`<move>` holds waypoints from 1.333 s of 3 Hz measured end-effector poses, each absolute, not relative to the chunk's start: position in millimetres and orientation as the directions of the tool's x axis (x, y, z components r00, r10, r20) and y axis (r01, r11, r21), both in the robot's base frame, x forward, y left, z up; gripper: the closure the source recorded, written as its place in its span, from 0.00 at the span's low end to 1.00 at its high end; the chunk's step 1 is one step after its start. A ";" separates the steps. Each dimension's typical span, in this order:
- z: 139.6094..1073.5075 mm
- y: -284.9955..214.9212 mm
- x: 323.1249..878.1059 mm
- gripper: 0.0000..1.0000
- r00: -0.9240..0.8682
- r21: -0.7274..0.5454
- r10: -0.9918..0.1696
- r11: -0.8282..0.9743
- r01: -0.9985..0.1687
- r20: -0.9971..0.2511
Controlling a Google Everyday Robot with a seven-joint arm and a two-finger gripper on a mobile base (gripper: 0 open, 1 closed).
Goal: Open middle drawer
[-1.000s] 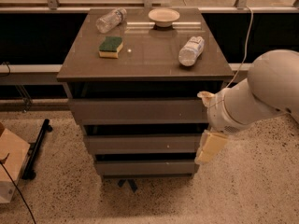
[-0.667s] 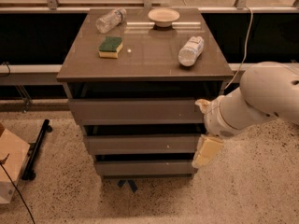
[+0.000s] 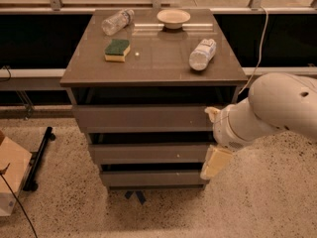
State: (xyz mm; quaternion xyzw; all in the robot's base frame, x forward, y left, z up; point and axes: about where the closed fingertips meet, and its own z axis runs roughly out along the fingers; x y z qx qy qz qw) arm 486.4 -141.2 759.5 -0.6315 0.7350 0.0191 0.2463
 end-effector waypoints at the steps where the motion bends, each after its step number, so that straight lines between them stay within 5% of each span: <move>1: 746.8 -133.7 491.7 0.00 -0.055 -0.318 -0.914 0.196 -0.928 -0.403; 4: 696.1 -116.8 517.2 0.00 -0.043 -0.363 -0.893 0.226 -0.904 -0.448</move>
Offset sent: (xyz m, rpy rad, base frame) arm 0.0199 0.0213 -0.0467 0.0519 -0.1110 0.0284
